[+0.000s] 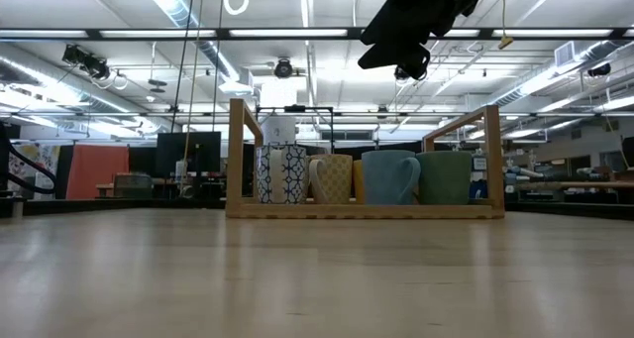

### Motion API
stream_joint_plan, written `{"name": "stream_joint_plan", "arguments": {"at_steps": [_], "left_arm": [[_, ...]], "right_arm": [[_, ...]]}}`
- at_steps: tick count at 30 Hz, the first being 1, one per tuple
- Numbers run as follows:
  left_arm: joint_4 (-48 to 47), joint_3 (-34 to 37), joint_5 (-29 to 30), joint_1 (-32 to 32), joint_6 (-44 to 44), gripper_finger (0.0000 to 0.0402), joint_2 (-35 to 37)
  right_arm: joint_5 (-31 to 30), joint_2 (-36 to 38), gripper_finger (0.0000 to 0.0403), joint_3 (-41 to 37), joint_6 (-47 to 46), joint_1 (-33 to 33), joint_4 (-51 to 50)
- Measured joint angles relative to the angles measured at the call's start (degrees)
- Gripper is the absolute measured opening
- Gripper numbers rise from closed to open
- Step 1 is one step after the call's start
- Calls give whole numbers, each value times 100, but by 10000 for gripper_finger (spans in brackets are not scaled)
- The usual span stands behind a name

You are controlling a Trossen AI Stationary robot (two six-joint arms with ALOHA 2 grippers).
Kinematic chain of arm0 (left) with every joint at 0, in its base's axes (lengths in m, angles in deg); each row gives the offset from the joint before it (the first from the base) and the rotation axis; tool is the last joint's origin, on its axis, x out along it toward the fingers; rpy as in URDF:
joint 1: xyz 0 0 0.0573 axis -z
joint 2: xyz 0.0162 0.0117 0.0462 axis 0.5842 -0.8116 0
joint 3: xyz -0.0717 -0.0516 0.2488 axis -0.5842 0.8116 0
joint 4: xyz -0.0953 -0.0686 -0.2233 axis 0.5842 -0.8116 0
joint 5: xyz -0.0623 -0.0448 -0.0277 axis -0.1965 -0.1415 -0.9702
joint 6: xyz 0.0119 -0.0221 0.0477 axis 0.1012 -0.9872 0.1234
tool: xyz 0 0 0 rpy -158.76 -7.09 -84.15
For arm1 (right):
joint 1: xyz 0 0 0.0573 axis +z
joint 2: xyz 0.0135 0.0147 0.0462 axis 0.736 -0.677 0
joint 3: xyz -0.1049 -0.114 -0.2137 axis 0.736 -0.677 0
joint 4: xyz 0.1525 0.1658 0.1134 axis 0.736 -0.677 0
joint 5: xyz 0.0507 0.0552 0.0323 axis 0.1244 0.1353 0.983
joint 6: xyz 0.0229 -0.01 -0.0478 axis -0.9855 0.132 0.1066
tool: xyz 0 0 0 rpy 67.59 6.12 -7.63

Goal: Place coffee mugs
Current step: Put the gray patterned mug on the shelf

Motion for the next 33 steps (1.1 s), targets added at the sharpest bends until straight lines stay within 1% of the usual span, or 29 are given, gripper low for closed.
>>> {"name": "stream_joint_plan", "arguments": {"at_steps": [4,8,13,19,22,24,26,32,33], "left_arm": [[140,197,0,0,-15,174,0],[268,245,9,11,-39,174,0],[396,245,402,11,-145,174,0],[404,245,435,11,-149,173,0],[405,245,446,13,-181,165,0],[407,245,447,13,-164,149,0],[406,245,448,11,-158,126,0],[429,240,424,10,-408,30,7],[453,219,394,-6,-425,24,18]], "right_arm": [[0,0,175,0,0,0,0],[0,0,175,0,0,0,0],[0,0,175,0,0,0,0],[0,0,175,0,0,0,0],[0,0,175,0,0,0,0],[0,0,175,0,0,0,0],[0,0,175,0,0,0,0],[0,0,175,0,0,0,0],[0,0,175,0,0,0,0]]}}
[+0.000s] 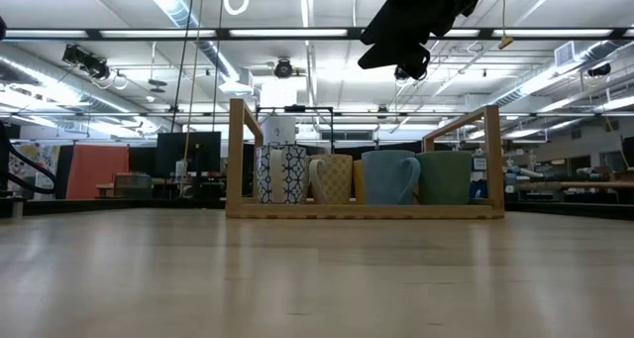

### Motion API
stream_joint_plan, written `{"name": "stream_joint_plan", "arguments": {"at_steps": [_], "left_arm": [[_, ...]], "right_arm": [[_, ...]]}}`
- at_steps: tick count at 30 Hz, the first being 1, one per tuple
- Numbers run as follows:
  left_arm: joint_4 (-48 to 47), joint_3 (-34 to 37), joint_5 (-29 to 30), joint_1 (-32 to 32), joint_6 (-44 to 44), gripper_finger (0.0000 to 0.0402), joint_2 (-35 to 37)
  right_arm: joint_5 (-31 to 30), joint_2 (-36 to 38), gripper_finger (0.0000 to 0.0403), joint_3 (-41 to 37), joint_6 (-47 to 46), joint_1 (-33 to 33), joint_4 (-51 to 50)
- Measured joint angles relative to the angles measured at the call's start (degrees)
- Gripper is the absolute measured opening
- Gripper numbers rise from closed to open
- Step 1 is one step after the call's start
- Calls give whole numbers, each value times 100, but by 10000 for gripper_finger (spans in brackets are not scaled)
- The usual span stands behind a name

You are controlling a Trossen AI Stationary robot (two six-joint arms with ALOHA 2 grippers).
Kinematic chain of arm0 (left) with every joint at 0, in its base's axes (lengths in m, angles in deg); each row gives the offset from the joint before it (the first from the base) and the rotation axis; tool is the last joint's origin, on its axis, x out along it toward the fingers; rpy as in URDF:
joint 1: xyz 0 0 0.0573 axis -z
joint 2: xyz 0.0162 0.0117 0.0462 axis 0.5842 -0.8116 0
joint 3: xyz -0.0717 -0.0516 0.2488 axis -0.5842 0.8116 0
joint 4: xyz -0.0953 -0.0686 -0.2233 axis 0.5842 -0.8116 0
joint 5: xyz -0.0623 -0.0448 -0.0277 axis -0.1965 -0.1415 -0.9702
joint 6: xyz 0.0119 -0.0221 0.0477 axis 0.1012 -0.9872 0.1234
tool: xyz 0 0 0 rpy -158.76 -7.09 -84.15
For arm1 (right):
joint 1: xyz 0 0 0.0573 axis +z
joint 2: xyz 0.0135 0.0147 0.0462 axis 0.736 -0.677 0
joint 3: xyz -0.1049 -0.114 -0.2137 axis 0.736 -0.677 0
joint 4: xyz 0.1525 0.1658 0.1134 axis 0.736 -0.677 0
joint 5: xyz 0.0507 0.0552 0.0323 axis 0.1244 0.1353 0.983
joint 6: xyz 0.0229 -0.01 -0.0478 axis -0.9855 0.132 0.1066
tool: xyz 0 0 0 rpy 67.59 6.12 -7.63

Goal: Place coffee mugs
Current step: Put the gray patterned mug on the shelf

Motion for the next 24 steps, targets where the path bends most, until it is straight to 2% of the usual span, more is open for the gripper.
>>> {"name": "stream_joint_plan", "arguments": {"at_steps": [12,19,24], "left_arm": [[-131,-478,35,-746,38,24,-20],[-355,-1429,33,-1544,802,24,-20],[-710,-2240,331,-2373,1460,24,-20]], "right_arm": [[0,0,175,0,0,0,0],[0,0,175,0,0,0,0],[0,0,175,0,0,0,0]]}}
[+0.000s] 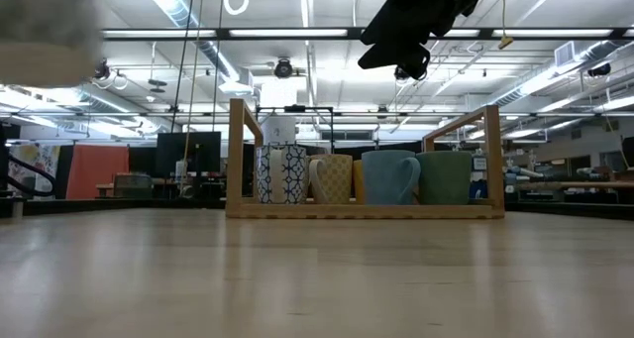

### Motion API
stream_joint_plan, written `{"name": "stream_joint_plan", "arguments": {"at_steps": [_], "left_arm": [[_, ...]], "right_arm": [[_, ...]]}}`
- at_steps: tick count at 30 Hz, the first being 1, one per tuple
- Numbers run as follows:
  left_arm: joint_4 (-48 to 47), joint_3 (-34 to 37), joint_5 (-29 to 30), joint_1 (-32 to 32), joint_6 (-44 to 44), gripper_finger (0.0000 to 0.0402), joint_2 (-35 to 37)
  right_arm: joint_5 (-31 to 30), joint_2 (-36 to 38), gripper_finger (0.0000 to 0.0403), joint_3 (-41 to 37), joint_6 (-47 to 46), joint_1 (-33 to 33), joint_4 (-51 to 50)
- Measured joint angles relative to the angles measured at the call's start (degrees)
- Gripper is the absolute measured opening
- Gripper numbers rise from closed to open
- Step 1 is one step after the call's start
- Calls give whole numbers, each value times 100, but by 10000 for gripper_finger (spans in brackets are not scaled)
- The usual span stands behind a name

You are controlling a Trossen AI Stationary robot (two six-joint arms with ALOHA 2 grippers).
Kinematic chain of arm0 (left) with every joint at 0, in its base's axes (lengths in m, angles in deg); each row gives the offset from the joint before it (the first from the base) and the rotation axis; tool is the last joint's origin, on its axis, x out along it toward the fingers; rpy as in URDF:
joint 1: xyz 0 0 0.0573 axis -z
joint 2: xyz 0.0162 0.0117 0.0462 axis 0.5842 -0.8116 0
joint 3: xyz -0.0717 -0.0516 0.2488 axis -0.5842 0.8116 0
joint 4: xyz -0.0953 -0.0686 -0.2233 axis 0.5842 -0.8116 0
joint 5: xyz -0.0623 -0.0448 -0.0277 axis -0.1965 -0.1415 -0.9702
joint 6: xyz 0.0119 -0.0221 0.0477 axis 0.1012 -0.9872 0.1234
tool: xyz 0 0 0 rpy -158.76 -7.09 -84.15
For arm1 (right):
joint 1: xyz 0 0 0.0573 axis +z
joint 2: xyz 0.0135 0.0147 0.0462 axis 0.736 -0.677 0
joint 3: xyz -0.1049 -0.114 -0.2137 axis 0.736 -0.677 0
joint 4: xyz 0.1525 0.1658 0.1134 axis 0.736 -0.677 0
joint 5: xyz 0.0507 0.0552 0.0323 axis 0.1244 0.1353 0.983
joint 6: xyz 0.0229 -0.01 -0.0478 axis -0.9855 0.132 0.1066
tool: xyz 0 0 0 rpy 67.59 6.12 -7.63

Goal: Place coffee mugs
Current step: Put the gray patterned mug on the shelf

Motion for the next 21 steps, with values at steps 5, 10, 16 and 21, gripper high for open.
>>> {"name": "stream_joint_plan", "arguments": {"at_steps": [5,10,16,21], "left_arm": [[-259,-715,242,-960,748,24,0],[-185,-1200,286,-2104,1666,24,0],[253,-1345,434,-3518,2744,24,2],[925,-1351,445,-4489,3577,24,-161]], "right_arm": [[0,0,175,0,0,0,0],[0,0,175,0,0,0,0],[0,0,175,0,0,0,0],[0,0,175,0,0,0,0]]}}
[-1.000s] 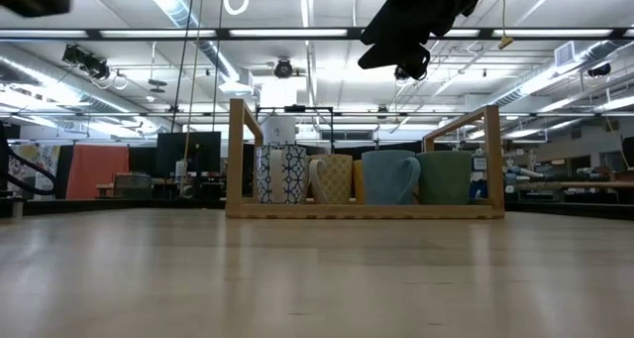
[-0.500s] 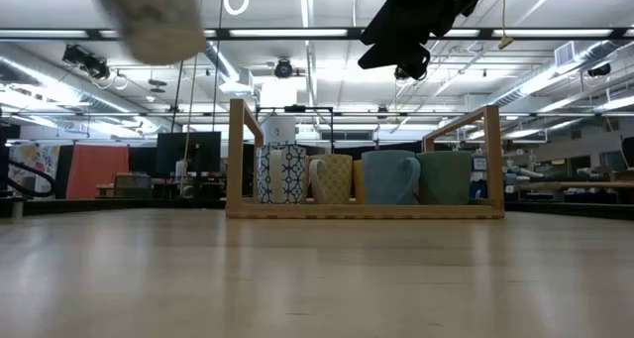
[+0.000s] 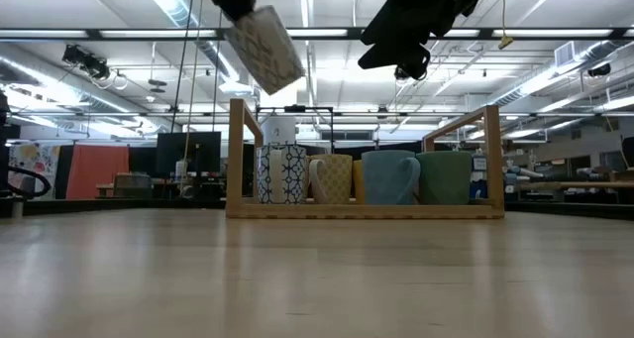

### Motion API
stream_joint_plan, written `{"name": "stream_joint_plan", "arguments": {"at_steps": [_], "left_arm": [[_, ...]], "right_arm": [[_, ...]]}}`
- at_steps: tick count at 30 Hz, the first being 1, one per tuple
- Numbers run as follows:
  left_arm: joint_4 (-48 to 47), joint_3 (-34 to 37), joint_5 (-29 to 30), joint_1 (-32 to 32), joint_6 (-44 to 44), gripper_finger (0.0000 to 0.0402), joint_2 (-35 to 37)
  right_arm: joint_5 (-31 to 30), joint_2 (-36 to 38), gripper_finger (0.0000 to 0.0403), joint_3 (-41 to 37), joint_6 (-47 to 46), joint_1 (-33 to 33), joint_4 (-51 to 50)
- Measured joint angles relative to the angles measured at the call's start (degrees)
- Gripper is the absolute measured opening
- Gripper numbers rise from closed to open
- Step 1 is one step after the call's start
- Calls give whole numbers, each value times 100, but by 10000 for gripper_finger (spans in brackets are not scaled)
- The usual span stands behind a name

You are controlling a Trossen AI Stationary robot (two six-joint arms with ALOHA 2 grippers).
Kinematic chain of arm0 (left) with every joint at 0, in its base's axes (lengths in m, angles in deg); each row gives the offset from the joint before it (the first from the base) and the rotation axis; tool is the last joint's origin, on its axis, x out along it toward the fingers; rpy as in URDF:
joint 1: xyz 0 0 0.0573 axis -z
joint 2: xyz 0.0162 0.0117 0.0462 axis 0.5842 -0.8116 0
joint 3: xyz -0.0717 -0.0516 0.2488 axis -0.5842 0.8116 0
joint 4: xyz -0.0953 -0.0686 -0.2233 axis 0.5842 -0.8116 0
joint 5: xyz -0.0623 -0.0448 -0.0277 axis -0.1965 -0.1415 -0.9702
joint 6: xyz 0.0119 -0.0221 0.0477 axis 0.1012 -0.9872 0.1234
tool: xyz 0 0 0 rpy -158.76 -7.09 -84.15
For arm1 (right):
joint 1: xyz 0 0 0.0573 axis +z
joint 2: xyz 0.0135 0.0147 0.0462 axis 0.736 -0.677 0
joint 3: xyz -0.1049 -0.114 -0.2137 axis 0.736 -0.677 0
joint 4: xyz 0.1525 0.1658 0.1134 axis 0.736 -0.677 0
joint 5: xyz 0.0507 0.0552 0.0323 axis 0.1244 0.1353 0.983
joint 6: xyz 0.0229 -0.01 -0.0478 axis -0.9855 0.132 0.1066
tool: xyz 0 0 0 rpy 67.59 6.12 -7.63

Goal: Place coffee mugs
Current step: Put the gray patterned mug on the shelf

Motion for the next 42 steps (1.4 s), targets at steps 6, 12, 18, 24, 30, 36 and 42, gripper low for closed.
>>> {"name": "stream_joint_plan", "arguments": {"at_steps": [6,12,18,24,30,36,42], "left_arm": [[942,0,-201,-548,769,24,-549],[1480,4,-235,-611,1264,24,-1310],[1734,7,-244,-611,1545,24,-1854],[1923,7,-245,-609,1779,24,-2156],[2057,7,-236,-609,1849,24,-2422],[2240,7,-227,-609,1851,28,-2658],[2287,7,-228,-609,1855,34,-2813]], "right_arm": [[0,0,175,0,0,0,0],[0,0,175,0,0,0,0],[0,0,175,0,0,0,0],[0,0,175,0,0,0,0],[0,0,175,0,0,0,0],[0,0,175,0,0,0,0],[0,0,175,0,0,0,0]]}}
